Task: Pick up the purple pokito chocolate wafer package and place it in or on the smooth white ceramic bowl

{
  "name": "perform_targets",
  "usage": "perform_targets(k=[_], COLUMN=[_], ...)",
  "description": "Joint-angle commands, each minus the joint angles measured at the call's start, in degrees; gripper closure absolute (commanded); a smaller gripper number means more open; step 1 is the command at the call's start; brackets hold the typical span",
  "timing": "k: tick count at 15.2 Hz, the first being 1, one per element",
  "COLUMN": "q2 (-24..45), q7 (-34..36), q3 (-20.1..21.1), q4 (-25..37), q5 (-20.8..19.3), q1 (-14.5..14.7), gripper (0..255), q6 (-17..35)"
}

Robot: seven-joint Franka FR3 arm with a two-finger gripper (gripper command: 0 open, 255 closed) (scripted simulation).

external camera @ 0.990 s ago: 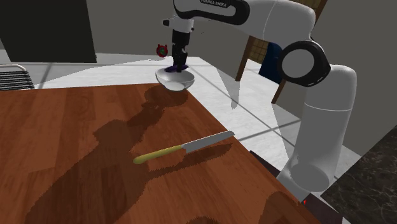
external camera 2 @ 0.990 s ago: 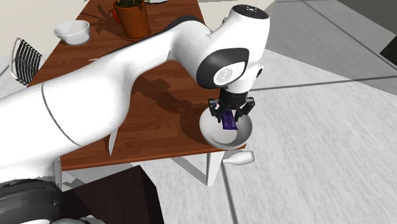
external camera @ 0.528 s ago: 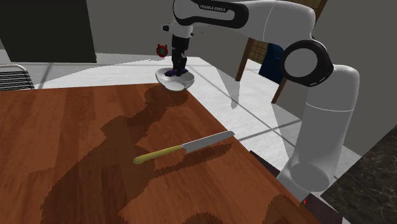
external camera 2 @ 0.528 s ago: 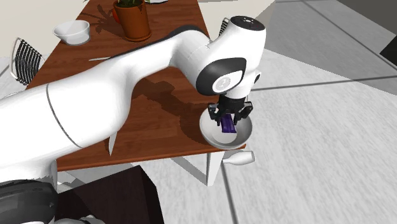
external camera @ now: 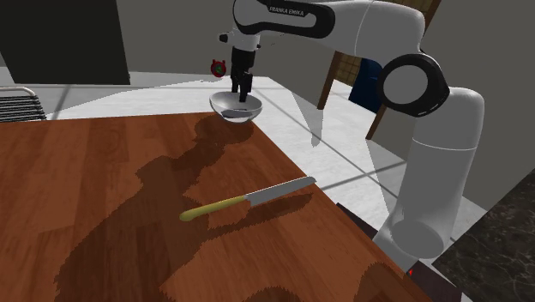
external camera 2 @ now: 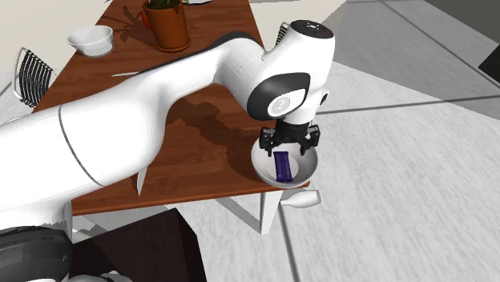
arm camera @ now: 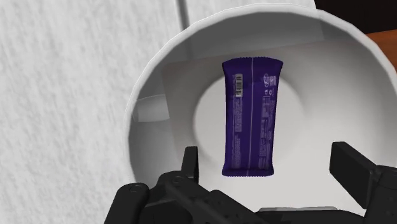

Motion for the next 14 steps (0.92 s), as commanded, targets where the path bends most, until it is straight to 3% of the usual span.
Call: perform_targets(k=[1,2,6,14], q2=[0.0,0.0,2.88,2.88], q7=[0.0,0.0,0.06,0.05], q3=[0.0,0.0,0.04,0.04], q4=[0.0,0.0,11.75,11.73], q5=[0.0,0.0,-0.29,-0.28], q1=[0.0,0.0,0.37,0.37], gripper=[0,0,0,0], q6=[0.0,0.0,-8.88,-8.86])
